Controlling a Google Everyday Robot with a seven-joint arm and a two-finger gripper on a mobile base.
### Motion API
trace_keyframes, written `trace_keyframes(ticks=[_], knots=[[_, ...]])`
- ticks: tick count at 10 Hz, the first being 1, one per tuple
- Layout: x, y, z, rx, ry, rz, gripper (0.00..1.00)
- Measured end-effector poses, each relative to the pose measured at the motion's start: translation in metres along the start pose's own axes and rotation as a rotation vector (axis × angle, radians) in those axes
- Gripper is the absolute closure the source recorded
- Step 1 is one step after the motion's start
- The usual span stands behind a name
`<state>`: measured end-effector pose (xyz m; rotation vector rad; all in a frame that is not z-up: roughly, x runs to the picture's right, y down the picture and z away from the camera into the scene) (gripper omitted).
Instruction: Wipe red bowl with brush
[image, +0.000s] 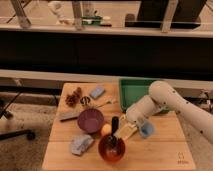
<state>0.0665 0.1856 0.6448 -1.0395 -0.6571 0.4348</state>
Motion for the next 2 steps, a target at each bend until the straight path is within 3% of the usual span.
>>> trace_keyframes(ticks=[2], knots=[[0.0149,-0.0051,-0.0054,0.011,0.002,0.015,1.0]])
